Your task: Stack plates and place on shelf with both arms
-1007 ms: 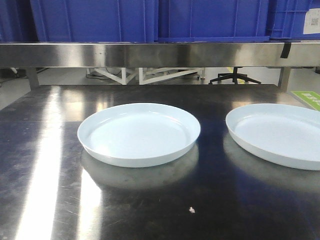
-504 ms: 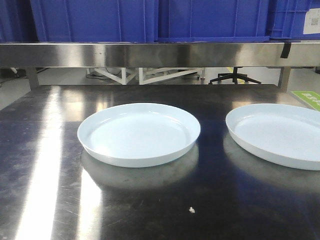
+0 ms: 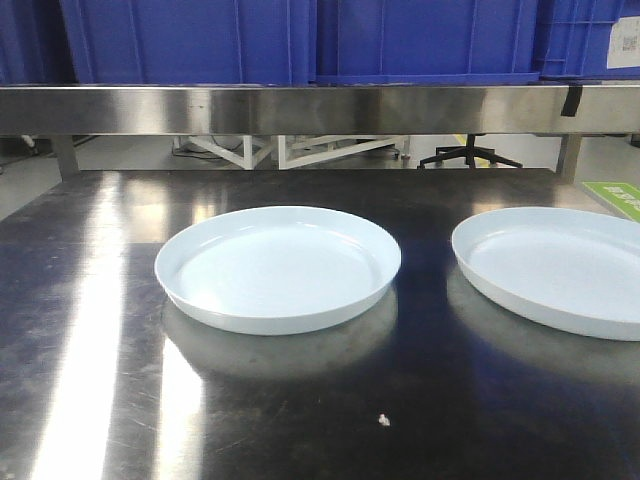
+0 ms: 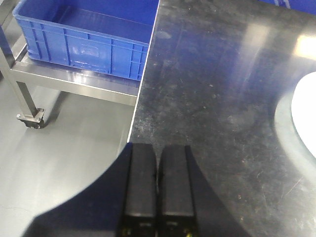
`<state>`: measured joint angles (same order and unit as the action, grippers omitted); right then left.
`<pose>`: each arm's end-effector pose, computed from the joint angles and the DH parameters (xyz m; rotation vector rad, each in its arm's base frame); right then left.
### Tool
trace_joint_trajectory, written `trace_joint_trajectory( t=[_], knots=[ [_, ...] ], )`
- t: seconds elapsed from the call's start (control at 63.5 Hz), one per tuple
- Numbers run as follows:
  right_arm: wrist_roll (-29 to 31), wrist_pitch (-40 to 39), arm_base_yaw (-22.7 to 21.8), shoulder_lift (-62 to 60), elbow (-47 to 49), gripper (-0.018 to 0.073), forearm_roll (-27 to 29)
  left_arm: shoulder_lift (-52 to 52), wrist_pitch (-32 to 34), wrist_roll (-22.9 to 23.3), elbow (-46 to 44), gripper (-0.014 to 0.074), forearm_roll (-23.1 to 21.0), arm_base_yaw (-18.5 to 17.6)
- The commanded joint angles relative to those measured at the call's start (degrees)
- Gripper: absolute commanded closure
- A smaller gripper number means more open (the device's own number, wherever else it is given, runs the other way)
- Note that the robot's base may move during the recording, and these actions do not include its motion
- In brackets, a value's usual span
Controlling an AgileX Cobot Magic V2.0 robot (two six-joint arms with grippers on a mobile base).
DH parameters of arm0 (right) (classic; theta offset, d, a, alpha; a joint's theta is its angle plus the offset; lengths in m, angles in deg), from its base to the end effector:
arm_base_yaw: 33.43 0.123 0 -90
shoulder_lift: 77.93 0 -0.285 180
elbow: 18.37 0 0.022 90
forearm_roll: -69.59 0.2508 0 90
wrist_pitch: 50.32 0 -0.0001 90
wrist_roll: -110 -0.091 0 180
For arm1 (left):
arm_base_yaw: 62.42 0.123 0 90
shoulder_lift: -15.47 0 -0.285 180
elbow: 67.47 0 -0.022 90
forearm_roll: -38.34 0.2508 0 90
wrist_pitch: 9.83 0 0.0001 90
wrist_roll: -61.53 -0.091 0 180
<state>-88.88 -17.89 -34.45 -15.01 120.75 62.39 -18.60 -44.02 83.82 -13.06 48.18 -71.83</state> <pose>0.1819 -0.0094 0.2729 0.3172 2.3505 0.0188 0.0908 -0.0062 0.2629 -0.1443 2.1295 -0.1393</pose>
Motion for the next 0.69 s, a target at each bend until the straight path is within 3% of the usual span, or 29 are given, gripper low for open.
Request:
trace_joint_trajectory(
  t=[0.0, 0.299, 0.677],
  knots=[
    [0.37, -2.69, -0.22, -0.25, 1.51, 0.0081, -0.27, -0.14, 3.94, 0.49, -1.63, 0.0507, 0.23, 0.17],
    [0.37, -7.99, -0.22, 10.88, 2.97, 0.0081, -2.23, -0.14, 3.94, 0.49, -1.63, 0.0507, 0.23, 0.17],
    [0.37, -7.91, -0.29, 26.00, 12.40, 0.0081, -3.90, -0.14, 3.94, 0.49, -1.63, 0.0507, 0.23, 0.17]
  ],
)
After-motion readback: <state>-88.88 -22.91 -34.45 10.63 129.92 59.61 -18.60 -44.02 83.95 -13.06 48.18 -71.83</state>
